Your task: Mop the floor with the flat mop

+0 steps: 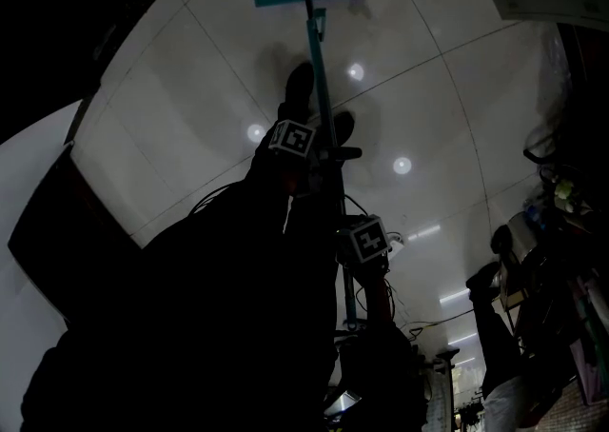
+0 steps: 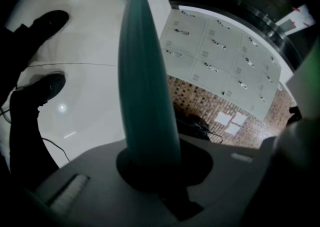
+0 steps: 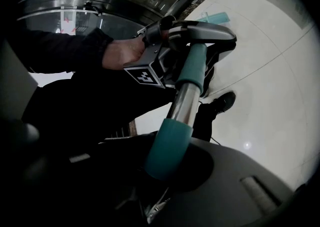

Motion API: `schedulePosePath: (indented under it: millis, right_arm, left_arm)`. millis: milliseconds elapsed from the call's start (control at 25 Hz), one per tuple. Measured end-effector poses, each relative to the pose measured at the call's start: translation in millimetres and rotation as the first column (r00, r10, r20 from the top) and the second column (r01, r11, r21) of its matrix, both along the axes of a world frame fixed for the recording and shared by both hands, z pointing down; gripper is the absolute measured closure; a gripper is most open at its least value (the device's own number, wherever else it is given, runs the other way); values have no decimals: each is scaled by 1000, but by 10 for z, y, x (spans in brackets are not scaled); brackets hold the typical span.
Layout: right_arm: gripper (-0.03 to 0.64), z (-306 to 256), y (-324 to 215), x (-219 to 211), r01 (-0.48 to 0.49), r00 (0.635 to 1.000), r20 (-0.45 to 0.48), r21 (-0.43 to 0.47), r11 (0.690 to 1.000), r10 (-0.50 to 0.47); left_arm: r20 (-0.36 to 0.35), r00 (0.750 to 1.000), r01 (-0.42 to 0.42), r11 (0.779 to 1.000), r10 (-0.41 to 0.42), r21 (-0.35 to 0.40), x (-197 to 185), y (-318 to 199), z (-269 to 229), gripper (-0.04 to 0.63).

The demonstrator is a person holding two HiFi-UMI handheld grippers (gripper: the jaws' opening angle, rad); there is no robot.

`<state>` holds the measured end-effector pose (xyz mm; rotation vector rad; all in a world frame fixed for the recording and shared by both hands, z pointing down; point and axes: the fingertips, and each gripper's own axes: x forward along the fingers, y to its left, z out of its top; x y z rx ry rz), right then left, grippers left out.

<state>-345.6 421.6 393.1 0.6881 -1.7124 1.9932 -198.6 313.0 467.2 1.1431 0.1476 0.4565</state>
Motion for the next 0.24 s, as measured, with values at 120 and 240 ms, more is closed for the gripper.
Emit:
schedulePosePath:
  millis: [120, 240]
  right_arm:
    - [523, 15, -59, -48, 0, 1000, 8, 8, 1000, 0]
    - [523, 51, -112, -103, 13, 1000, -2, 12, 1000, -13]
  left_arm:
    - [13, 1000, 12, 1000, -12, 17, -60, -64, 42, 560]
    - [18, 999, 37, 999, -37, 30, -124, -152, 78, 561]
